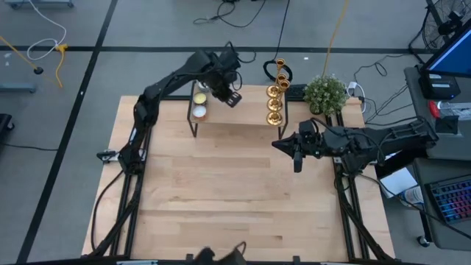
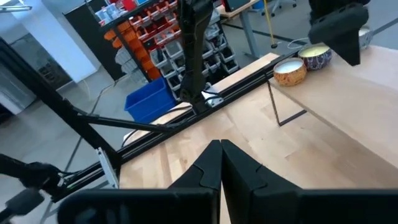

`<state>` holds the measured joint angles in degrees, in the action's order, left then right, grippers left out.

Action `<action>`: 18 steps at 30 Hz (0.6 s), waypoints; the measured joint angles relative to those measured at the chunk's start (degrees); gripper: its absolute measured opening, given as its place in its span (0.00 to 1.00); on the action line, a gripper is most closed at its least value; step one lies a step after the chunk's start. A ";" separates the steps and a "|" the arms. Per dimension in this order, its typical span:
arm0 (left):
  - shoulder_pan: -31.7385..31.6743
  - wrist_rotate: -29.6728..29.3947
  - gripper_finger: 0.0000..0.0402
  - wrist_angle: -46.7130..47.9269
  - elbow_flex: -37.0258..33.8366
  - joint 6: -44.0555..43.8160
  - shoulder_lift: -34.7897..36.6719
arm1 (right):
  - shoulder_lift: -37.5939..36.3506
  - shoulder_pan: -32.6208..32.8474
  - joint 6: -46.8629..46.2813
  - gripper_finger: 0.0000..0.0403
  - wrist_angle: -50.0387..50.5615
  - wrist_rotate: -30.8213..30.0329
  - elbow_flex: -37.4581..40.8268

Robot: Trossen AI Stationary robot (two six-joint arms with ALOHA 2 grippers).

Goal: Pick & Place candle stick holders
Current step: Put the light blue scented candle aligned with the black scented candle on the shelf

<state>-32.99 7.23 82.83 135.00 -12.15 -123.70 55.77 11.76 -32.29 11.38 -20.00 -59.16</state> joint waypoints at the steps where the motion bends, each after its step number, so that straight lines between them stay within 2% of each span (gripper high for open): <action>1: 0.63 1.36 0.00 0.25 0.00 -2.79 0.00 | 0.00 -0.25 0.02 0.00 -0.03 0.68 0.00; 7: 6.83 9.29 0.00 -0.52 0.00 -16.06 1.43 | 0.00 -1.30 0.01 0.00 -0.03 5.29 0.00; 11: 9.95 13.29 0.00 -8.65 0.00 -23.38 2.39 | -0.09 -1.30 0.49 0.00 0.04 9.28 0.00; 15: 10.61 17.33 0.00 -19.42 0.00 -27.31 3.50 | -0.85 -1.30 1.53 0.00 0.29 13.93 0.01; 18: 10.66 19.54 0.00 -23.55 0.00 -29.47 3.89 | -1.97 -1.30 1.66 0.00 0.87 15.86 0.00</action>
<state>-22.33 26.77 59.27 135.00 -41.62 -119.81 53.80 10.46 -30.64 12.24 -4.14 -59.16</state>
